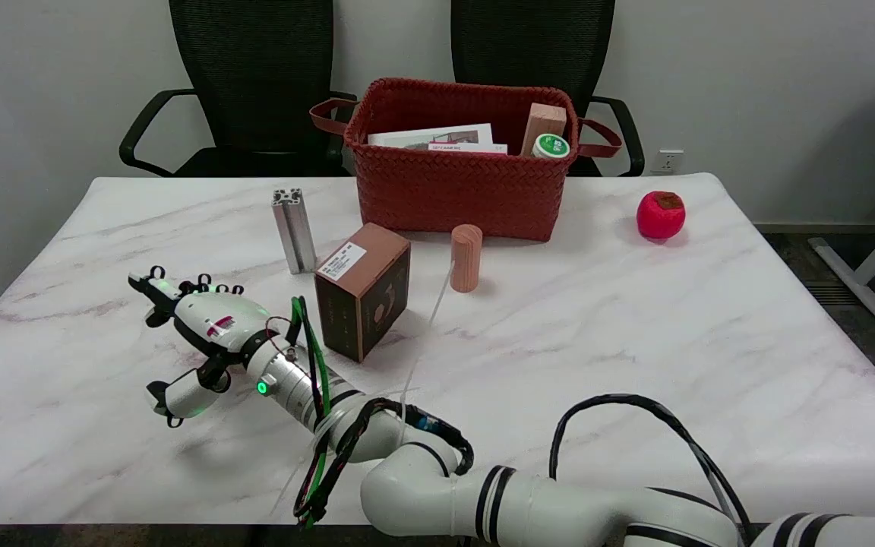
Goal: Pick up the wooden cylinder.
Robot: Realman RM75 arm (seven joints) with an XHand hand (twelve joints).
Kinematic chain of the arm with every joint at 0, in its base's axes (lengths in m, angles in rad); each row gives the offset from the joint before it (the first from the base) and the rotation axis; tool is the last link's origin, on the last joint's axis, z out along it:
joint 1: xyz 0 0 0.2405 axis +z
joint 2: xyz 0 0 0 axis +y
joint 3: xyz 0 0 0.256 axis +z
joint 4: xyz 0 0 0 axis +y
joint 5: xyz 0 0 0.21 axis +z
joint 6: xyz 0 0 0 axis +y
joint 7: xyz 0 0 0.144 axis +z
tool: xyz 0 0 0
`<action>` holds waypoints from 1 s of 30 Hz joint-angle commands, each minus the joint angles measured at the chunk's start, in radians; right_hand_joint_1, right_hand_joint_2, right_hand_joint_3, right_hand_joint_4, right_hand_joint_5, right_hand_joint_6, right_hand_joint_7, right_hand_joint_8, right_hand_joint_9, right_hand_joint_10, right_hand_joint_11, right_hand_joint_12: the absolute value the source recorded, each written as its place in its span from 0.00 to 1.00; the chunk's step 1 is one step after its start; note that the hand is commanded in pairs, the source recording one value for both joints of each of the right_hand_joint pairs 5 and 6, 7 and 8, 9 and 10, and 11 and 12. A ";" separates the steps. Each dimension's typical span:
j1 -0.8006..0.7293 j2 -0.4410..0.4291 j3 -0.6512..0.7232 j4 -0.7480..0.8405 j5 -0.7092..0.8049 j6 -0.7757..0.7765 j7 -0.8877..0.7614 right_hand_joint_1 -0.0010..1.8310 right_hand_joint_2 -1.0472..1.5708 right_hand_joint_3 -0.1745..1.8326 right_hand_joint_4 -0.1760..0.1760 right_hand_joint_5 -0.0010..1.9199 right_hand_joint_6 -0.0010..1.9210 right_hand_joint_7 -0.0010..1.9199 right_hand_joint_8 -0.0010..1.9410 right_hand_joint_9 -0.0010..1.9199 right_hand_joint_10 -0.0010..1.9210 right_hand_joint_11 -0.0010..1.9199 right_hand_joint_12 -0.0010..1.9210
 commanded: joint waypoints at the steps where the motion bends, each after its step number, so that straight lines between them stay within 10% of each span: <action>1: -0.018 0.011 -0.002 0.027 -0.003 -0.004 0.007 0.60 0.60 0.57 0.50 0.05 0.05 0.25 0.25 0.19 0.18 0.09 0.09; 30: -0.043 0.054 0.054 0.138 0.006 0.023 0.002 0.61 0.56 0.57 0.50 0.04 0.04 0.22 0.22 0.17 0.17 0.09 0.09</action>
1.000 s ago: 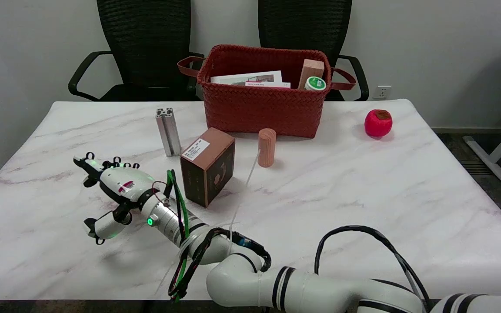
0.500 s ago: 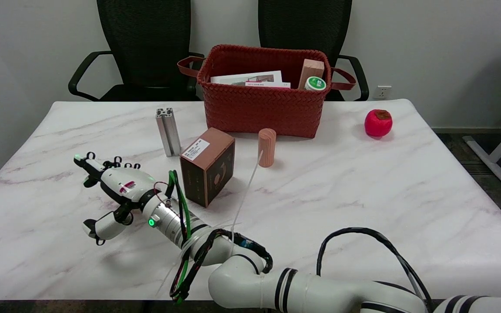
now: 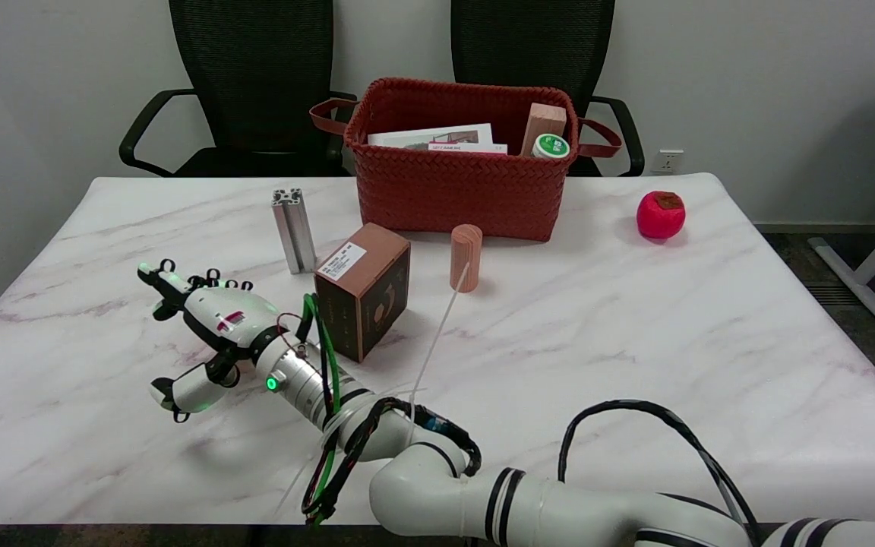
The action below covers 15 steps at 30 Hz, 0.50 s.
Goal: Pick up the wooden cylinder.
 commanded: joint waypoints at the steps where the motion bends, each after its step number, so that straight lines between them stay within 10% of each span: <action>1: -0.019 0.034 0.043 0.096 0.002 0.028 -0.005 0.61 0.56 0.57 0.50 0.04 0.04 0.22 0.22 0.16 0.16 0.09 0.09; 15: -0.039 0.062 0.096 0.215 0.002 0.077 0.001 0.62 0.57 0.55 0.50 0.04 0.04 0.22 0.22 0.17 0.17 0.11 0.11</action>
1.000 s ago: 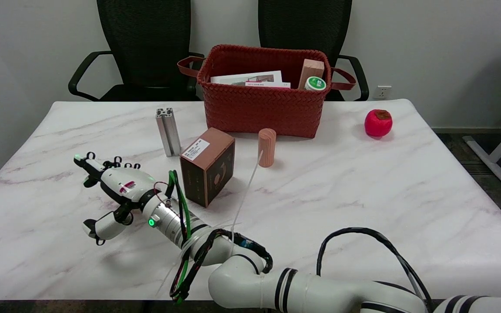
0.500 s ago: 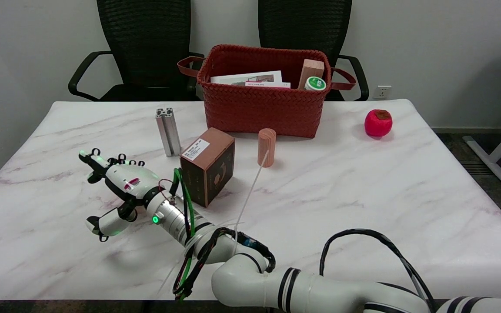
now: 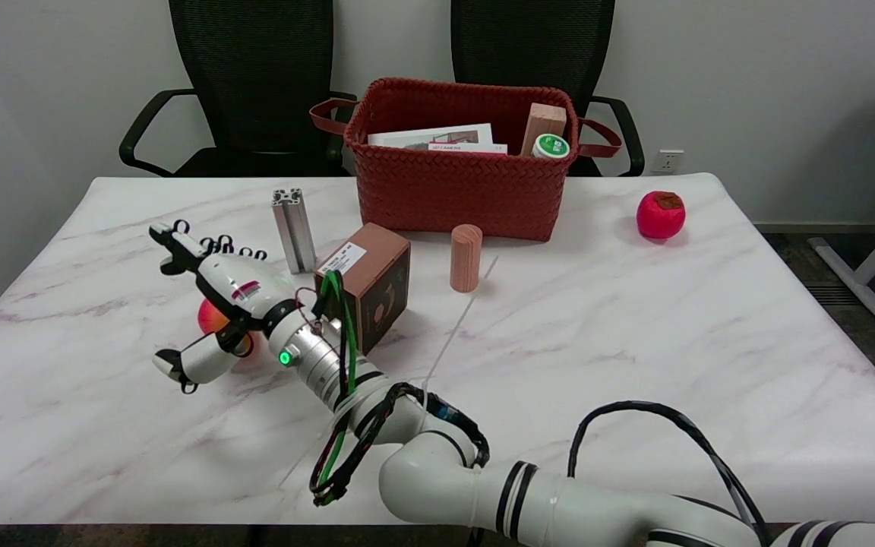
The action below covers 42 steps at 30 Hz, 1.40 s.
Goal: Pick up the wooden cylinder.
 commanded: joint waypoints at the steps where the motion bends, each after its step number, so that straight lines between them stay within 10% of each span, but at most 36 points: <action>1: -0.020 0.035 0.053 0.129 0.001 0.049 0.001 0.62 0.57 0.55 0.50 0.04 0.04 0.22 0.22 0.17 0.17 0.11 0.11; 21: -0.022 0.120 0.191 0.273 0.014 0.113 0.001 0.62 0.58 0.55 0.50 0.04 0.04 0.22 0.22 0.18 0.18 0.12 0.12; 42: 0.038 0.297 0.282 0.278 0.396 0.294 0.001 0.61 0.55 0.56 0.50 0.05 0.05 0.17 0.17 0.20 0.20 0.12 0.12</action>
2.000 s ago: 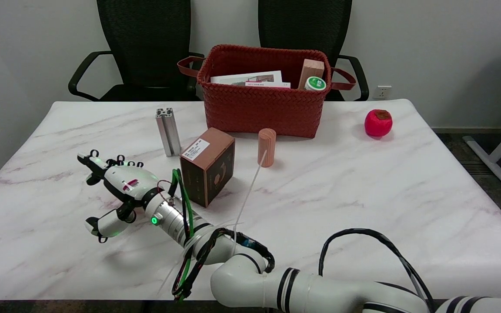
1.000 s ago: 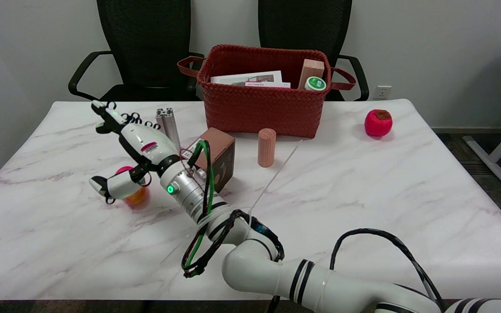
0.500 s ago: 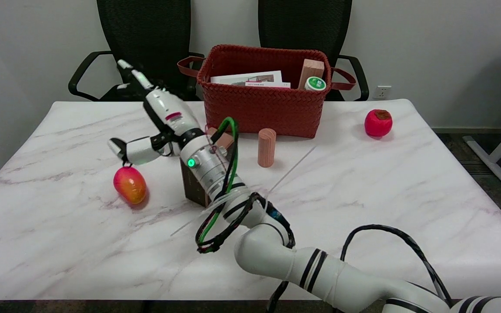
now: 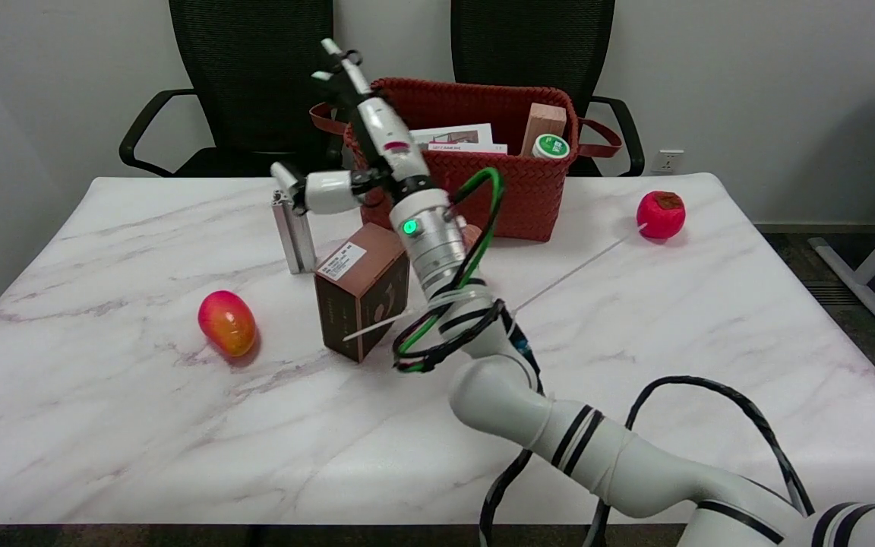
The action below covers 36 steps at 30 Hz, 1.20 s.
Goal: Pick up the wooden cylinder.
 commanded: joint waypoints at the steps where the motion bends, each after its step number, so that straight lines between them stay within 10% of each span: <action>1: 0.037 0.145 0.076 0.027 0.245 0.133 0.000 0.61 0.55 0.55 0.50 0.05 0.05 0.17 0.17 0.19 0.19 0.12 0.12; 16: -0.101 0.329 0.076 0.211 0.431 0.182 0.000 0.62 0.49 0.53 0.50 0.00 0.00 0.13 0.13 0.11 0.11 0.00 0.00; 36: -0.233 0.343 0.080 0.207 0.441 0.231 0.108 0.64 0.46 0.51 0.50 0.00 0.00 0.09 0.09 0.05 0.05 0.00 0.00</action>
